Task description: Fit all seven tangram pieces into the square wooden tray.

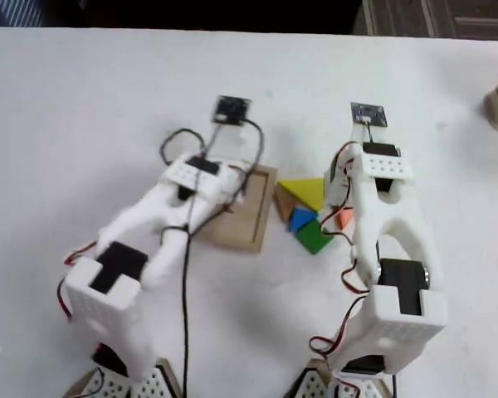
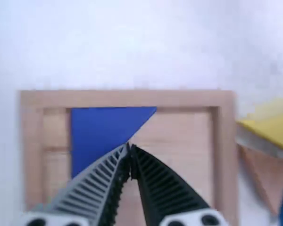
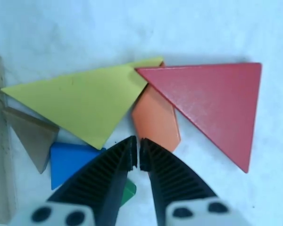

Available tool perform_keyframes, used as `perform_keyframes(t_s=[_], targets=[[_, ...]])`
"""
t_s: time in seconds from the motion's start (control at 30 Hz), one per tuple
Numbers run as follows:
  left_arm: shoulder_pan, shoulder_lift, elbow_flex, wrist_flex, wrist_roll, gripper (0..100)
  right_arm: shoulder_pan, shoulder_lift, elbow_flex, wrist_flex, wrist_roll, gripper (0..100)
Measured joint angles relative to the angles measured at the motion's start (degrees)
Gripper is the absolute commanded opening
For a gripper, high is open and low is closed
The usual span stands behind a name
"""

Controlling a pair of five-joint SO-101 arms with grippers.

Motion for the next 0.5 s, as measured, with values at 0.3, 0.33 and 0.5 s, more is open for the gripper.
perform_keyframes(t_s=[0.3,0.33,0.5], targets=[[-8.6,0.0,0.0,0.0,0.0,2,0.0,0.0,0.0,0.0,0.0,2.1],[-9.1,0.0,0.0,0.0,0.0,2,0.0,0.0,0.0,0.0,0.0,2.1],[-9.8,0.0,0.0,0.0,0.0,2,0.0,0.0,0.0,0.0,0.0,2.1]])
